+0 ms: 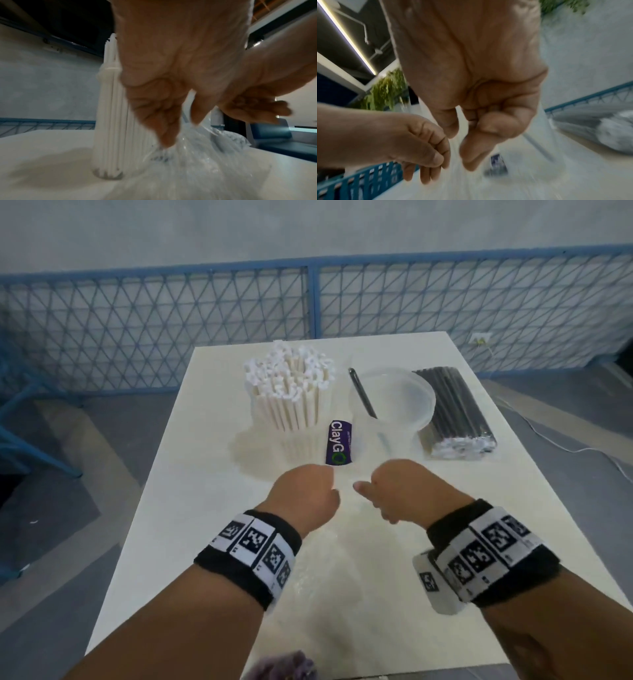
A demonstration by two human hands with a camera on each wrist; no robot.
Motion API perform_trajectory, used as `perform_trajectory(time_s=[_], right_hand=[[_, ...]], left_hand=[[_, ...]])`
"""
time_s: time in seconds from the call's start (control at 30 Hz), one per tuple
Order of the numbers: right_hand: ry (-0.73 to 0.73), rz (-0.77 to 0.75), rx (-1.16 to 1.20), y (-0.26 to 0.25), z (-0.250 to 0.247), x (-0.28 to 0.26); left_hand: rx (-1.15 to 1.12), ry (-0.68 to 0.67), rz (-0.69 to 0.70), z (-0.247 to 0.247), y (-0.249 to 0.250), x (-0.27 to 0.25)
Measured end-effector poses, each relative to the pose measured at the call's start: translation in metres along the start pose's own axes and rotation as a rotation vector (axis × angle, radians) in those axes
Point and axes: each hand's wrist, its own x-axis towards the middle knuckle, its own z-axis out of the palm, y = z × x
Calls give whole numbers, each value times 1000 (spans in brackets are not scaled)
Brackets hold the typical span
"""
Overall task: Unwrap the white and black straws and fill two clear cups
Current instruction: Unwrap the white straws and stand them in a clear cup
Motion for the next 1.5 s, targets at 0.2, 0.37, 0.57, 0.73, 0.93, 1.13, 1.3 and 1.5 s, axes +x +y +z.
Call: perform_trajectory(time_s=[0.2, 0.37, 0.57, 0.73, 0.93, 1.13, 1.3, 1.5], right_hand=[[-206, 209, 119, 24, 57, -5], [2, 300, 774, 16, 85, 7], [100, 297, 1564, 24, 65, 4], [349, 313, 1517, 56, 52, 2], [558, 445, 1640, 50, 61, -3], [4, 210, 1673, 8, 86, -20], [-80, 9, 1415, 19, 78, -22], [-123, -152, 1164, 30, 62, -23]], left_hand=[[-163, -221, -405, 28, -26, 0], [-407, -399, -342, 40, -28, -5], [-757, -488, -333, 32, -34, -2], [-556, -543, -257, 23, -46, 5], [-569, -487, -155, 23, -45, 3], [-1220, -299, -430, 28, -26, 4], [-1204, -402, -304, 25, -40, -2], [-1282, -300, -324, 28, -61, -13]])
